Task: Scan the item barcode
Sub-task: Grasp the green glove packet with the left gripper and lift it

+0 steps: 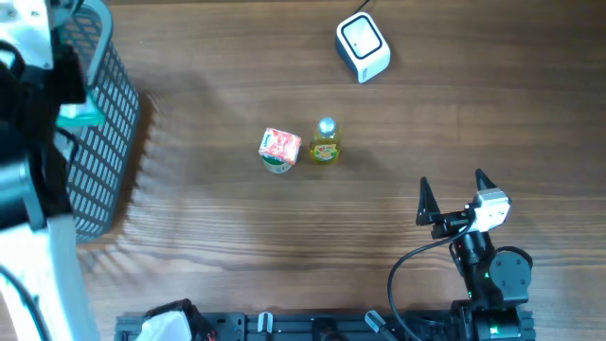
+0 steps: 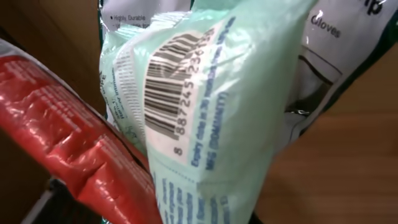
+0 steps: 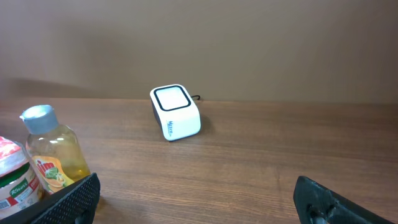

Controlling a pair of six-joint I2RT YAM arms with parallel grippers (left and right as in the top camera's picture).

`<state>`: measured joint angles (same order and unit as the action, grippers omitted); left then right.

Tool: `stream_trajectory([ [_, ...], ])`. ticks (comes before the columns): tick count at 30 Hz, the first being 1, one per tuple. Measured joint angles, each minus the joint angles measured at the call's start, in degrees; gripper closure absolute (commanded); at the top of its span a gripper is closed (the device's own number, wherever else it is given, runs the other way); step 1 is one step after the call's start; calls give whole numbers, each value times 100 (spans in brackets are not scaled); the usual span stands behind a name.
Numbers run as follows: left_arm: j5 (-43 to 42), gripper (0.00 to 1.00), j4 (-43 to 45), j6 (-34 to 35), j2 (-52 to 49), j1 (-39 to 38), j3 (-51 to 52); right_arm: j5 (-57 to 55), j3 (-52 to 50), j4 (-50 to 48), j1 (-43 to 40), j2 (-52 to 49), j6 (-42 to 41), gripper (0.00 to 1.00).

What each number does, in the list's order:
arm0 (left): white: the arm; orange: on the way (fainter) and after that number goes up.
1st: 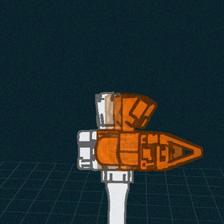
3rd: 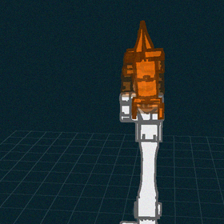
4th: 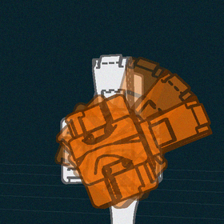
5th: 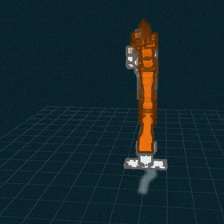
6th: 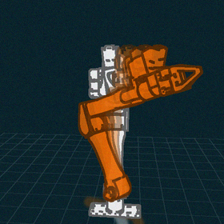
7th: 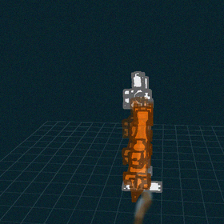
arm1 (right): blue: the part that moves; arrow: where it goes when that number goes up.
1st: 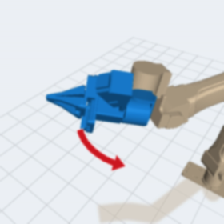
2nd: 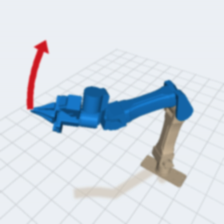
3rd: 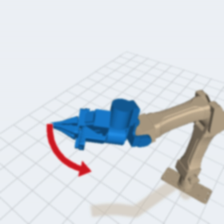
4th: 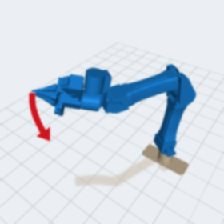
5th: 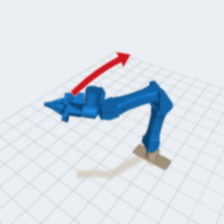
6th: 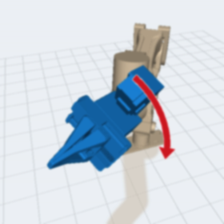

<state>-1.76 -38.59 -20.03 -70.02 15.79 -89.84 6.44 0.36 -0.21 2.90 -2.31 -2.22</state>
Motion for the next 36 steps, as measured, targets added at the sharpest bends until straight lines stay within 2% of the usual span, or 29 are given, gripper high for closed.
stream_trajectory([
  [6, 0, 96, -1145, 953, 487, -905, -9, 0, 0, 0, 0, 0, 0, 0],
  [9, -2, 96, -1644, 1165, 345, -1467, -9, 0, 0, 0, -2, 0, 0, 0],
  [14, -2, 96, -1980, 1718, -83, -2031, -7, 0, 0, 0, 0, 0, 0, 0],
  [22, 337, 96, -2317, 2218, -1213, -2304, -7, 0, 0, 0, 0, 0, 0, 0],
  [27, 643, 96, -2315, 2256, -2074, -2304, -4, 0, 0, 0, 0, 0, 0, 0],
  [36, 669, 96, -2262, 2256, -3432, -2304, 2, 0, 0, 0, 0, 0, 0, 0],
])
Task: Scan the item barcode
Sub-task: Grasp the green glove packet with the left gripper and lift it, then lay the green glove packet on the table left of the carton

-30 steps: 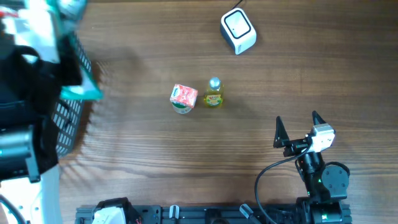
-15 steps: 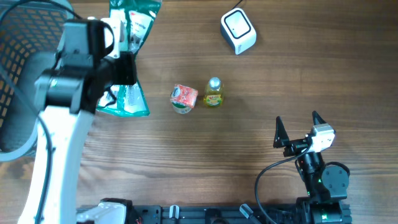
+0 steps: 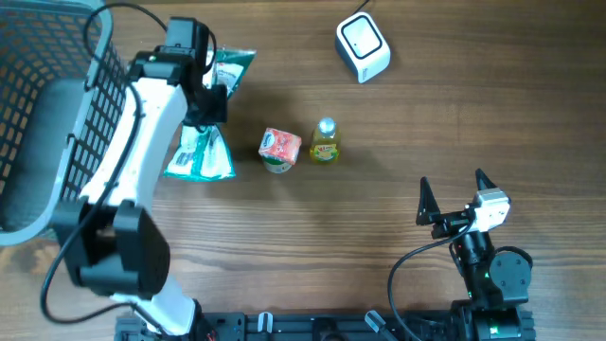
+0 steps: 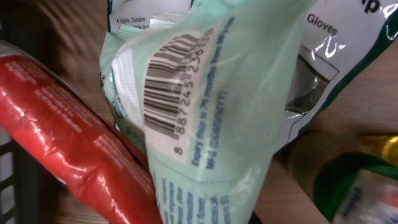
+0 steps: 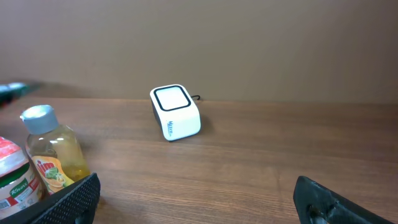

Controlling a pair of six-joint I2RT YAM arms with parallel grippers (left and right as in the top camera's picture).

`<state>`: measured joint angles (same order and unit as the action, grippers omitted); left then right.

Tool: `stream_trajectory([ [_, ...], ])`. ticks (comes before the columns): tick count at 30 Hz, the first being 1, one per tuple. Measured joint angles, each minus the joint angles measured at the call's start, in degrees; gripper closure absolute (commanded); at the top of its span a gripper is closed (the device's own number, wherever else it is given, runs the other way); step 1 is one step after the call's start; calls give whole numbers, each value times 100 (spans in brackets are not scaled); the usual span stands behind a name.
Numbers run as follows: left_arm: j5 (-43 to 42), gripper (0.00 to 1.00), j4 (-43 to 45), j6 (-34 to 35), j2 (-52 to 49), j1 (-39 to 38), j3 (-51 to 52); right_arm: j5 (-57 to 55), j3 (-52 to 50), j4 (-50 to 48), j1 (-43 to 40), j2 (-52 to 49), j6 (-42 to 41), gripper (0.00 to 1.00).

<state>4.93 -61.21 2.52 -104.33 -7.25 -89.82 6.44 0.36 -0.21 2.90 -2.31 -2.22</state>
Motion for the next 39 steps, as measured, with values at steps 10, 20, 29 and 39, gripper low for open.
stream_trajectory([
  [10, 20, 96, 1178, -7, -369, 0, 933, 0, 0, 0, 0, 0, 0, 0],
  [20, 258, 46, 1563, -138, -369, 0, 1449, 0, 0, 0, 0, 0, 0, 0],
  [29, 275, 57, 1298, -179, -238, 0, 1447, 0, 0, 0, 0, 0, 0, 0],
  [39, 122, 27, 507, -179, 348, 0, 1368, 0, 0, 0, 0, 0, 0, 0],
])
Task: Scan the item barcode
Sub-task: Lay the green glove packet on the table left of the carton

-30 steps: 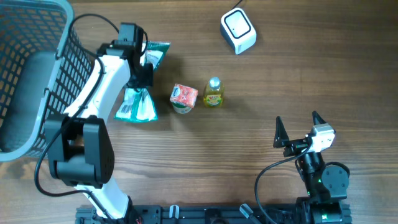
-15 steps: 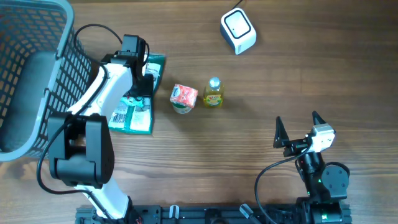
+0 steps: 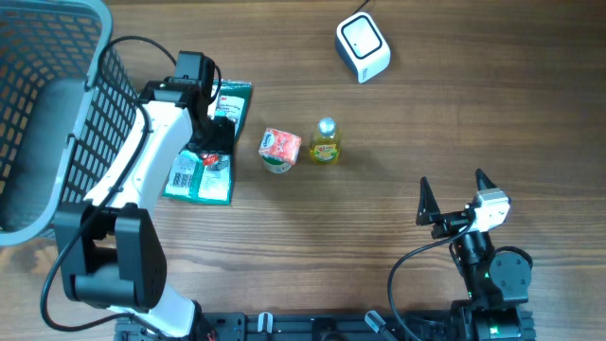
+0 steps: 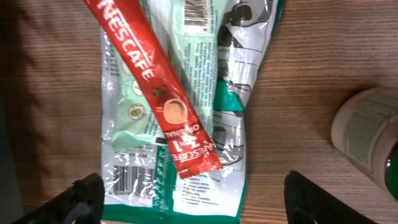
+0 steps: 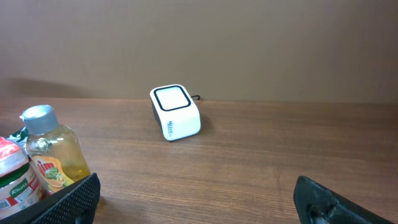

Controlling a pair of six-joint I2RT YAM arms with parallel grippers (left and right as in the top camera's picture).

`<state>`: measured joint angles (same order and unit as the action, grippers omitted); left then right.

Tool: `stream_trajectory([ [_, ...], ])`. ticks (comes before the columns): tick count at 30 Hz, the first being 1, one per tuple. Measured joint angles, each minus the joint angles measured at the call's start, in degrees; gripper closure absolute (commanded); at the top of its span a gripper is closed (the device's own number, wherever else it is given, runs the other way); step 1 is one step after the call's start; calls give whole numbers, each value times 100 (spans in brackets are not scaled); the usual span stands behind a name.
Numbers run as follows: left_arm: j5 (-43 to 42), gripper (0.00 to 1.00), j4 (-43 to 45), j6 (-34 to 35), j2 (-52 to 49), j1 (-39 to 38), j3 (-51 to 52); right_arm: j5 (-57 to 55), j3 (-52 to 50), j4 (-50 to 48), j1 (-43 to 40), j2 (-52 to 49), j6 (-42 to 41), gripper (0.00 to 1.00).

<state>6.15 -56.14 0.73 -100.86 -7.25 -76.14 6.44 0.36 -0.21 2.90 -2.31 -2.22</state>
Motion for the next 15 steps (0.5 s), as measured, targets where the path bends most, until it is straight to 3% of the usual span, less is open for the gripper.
stream_trajectory([
  [3, -50, 26, -7, 160, 0, 11, -13, 0, 0, 0, 0, 0, 0, 0],
  [4, -68, 21, -7, 243, -2, 24, -28, 0, 0, 0, 0, 0, 0, 0],
  [5, -85, 10, -7, 402, -2, 72, -94, 0, 0, 0, 0, 0, 0, 0],
  [7, -116, 0, 74, 719, 0, 216, -227, 0, 0, 0, 0, 0, 0, 0],
  [15, -133, 2, 601, 1078, 4, 796, -286, 0, 0, 0, 0, 0, 0, 0],
])
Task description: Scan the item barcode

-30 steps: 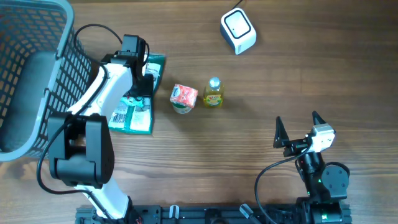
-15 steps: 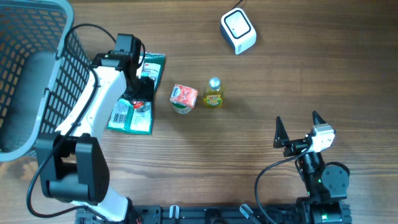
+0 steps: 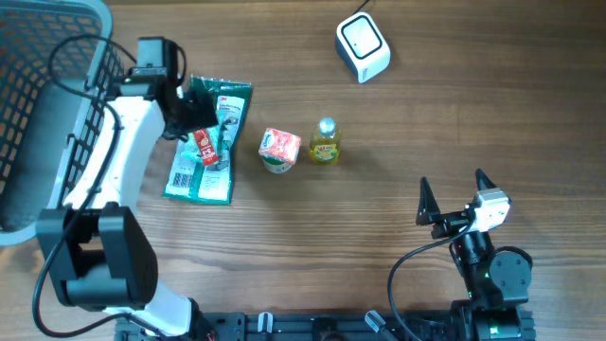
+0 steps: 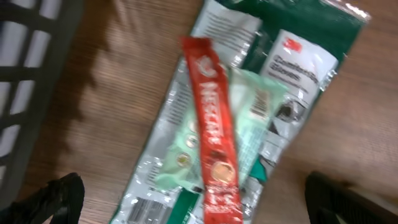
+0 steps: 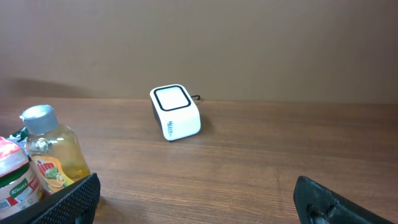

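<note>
A green glove packet lies flat on the table left of centre, with a pale green packet and a red Nescafe stick on top of it. In the left wrist view the red stick crosses the packets lengthwise. My left gripper hovers open over the packets' upper left end, holding nothing. The white barcode scanner stands at the back right of centre, also seen from the right wrist as a scanner. My right gripper rests open and empty at the front right.
A dark mesh basket fills the left edge, close to my left arm. A red-lidded cup and a yellow soap bottle stand side by side right of the packets, between them and the right arm.
My left gripper, open then right over the middle of the packets, now stands farther back and left, nearer the basket. The packets stay on the table. The right arm has not moved.
First my left gripper was over the basket, shut on the pale green packet and the red stick. Then it held them above the table left of the cup. Then it was open with the packets lying flat, and now it stands off them.
</note>
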Controlling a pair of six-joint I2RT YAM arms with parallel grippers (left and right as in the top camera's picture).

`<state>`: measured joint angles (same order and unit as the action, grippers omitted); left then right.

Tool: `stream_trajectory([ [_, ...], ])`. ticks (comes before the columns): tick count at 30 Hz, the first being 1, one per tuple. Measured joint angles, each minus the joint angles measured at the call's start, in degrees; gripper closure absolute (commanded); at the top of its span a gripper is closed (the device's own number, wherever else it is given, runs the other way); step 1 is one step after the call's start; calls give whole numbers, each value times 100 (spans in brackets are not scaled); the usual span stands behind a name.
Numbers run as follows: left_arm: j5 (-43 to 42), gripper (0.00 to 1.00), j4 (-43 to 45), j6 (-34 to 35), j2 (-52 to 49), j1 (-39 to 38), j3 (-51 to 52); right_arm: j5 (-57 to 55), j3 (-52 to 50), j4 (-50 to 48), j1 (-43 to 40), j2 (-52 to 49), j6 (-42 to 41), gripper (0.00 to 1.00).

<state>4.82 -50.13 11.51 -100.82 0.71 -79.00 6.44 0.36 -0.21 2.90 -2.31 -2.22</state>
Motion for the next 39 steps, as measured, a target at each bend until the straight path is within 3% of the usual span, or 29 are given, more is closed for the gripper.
stream_trajectory([
  [8, -4, 2, -205, -2, 0, 396, -2, 0, 0, 0, 0, 0, 0, 1],
  [14, -22, 12, 66, -7, 0, 730, -2, 0, 0, 0, 0, 0, 0, 0],
  [18, -20, 32, 289, -118, 0, 881, -2, 0, 0, 0, 0, 0, 0, 0],
  [26, 85, 29, 522, -481, 0, 953, -2, 0, 0, 0, 0, 0, 0, 0],
  [39, -927, 30, 566, -529, 4, 680, -2, 0, 0, 0, 0, 0, 0, 0],
])
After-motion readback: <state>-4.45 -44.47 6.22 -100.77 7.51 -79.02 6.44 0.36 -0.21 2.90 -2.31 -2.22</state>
